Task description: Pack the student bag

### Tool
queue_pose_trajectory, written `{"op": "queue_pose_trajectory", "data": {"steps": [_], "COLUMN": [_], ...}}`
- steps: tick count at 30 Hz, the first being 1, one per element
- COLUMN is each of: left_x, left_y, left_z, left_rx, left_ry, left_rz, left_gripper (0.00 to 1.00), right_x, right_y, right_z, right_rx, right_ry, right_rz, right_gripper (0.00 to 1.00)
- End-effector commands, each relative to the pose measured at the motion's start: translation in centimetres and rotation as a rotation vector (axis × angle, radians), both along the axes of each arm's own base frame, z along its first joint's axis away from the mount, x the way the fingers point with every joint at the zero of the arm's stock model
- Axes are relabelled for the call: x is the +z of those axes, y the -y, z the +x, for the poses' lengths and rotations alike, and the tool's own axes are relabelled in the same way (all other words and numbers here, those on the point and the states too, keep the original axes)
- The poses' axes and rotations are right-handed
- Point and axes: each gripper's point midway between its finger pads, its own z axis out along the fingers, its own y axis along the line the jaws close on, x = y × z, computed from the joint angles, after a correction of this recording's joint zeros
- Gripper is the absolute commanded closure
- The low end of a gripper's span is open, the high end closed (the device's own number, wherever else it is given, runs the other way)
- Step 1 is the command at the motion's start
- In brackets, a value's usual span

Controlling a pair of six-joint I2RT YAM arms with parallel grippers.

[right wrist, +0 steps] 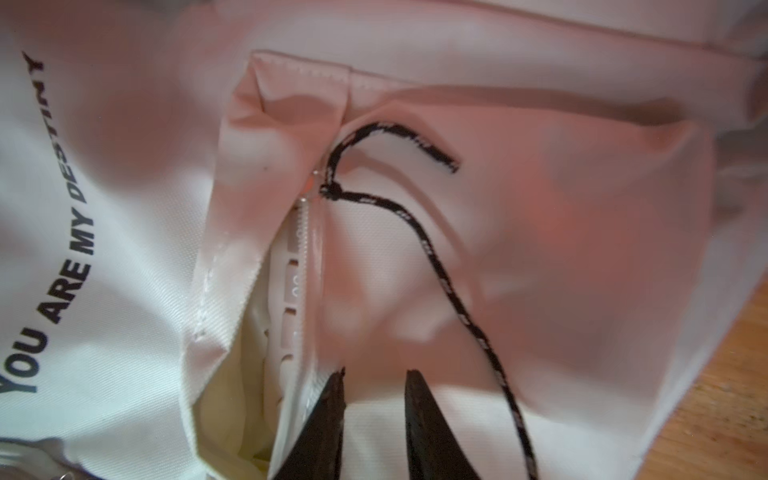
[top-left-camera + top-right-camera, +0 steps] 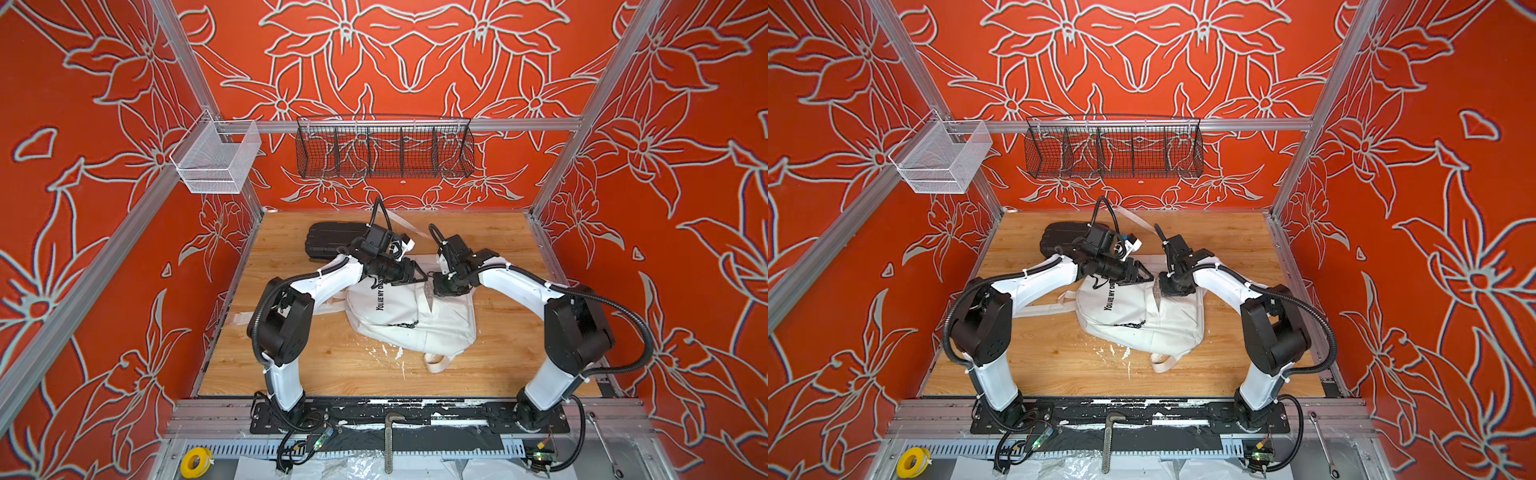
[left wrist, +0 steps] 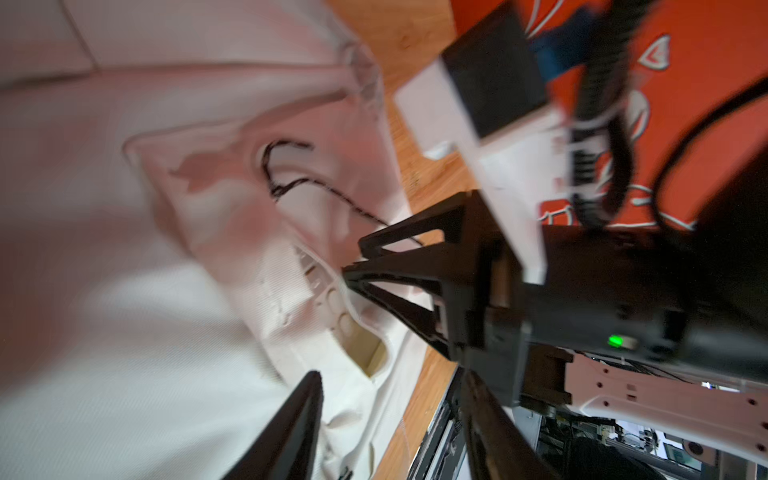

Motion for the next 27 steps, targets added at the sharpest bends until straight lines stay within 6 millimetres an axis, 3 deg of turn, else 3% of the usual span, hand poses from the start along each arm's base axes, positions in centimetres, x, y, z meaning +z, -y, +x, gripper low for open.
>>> {"op": "queue_pose_trajectory", "data": {"steps": [1,3,5,11,13,17,23,27], "left_x": [-3.3,-3.3,-2.1,-0.4,-0.7,-2.2,-5.4,-6.8], "left_y": [-0.5,-0.1,0.3,-0.8,-1.0,-0.6,0.2,0.3], "left_z": [-0.4,0.3,1.4,4.5,5.4,6.7,8.4,9.1], "left_rx": [0.019,0.027,0.034,0.098,0.101,0.082,0.035,0.051], "left_ry": [-0.09,-0.094,-0.062,-0.012,-0.012,-0.039,-0.119,-0.147], "left_rz": [0.051,0.044,0.033,0.082,0.126,0.174,0.248,0.272], "left_gripper": [0.45,0.43,0.41,0.37,0.37,0.36,0.35,0.33], "right_x": [-2.1,-2.9,-2.4,3.5,4.1,4.1,4.0,3.8], "right_y": [-0.5,-0.8,-0.9,1.0,1.6,0.7,-0.5,0.4], "right_z": [-1.0,-1.3,-1.2,1.7,2.3,2.5,0.8,2.9], "right_rx": [0.02,0.04,0.052,-0.031,0.011,0.256,0.731,0.764], "right_ry": [-0.051,-0.075,-0.061,0.195,0.246,0.322,0.479,0.528], "right_rz": [-0.017,-0.019,-0.022,0.042,0.018,-0.026,-0.083,-0.119], "right_gripper": [0.72,0.69,0.63,0.5,0.5,0.5,0.51,0.51]}}
